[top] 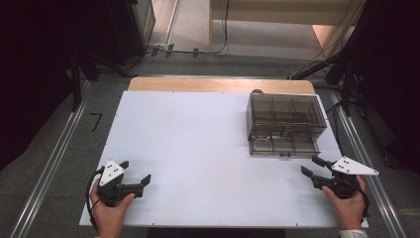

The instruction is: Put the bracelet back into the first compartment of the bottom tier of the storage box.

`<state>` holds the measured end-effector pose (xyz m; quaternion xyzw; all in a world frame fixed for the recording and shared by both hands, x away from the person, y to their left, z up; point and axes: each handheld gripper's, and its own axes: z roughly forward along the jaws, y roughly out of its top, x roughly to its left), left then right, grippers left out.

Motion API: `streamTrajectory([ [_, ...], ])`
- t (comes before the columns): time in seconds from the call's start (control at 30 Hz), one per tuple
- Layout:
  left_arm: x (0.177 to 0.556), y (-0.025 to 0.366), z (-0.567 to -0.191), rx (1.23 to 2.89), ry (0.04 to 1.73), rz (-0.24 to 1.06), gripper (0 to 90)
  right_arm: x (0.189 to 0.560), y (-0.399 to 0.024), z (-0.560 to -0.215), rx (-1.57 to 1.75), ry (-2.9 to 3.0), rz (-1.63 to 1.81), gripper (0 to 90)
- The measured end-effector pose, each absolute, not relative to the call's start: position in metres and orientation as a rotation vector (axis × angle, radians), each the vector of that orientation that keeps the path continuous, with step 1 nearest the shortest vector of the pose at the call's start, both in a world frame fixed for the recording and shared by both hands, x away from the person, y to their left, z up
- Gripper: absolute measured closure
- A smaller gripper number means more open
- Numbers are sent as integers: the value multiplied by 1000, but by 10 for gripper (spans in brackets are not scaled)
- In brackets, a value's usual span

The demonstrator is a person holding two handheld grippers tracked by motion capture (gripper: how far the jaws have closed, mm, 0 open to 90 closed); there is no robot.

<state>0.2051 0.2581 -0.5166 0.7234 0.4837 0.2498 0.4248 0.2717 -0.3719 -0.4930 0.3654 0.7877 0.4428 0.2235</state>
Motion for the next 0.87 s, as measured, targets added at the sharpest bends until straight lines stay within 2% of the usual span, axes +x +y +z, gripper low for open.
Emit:
streamTrajectory([
  [0.87, 205, 258, -517, 1808, 1210, 629, 68, 267, -392, -497, 1055, 2134, 1215, 361],
])
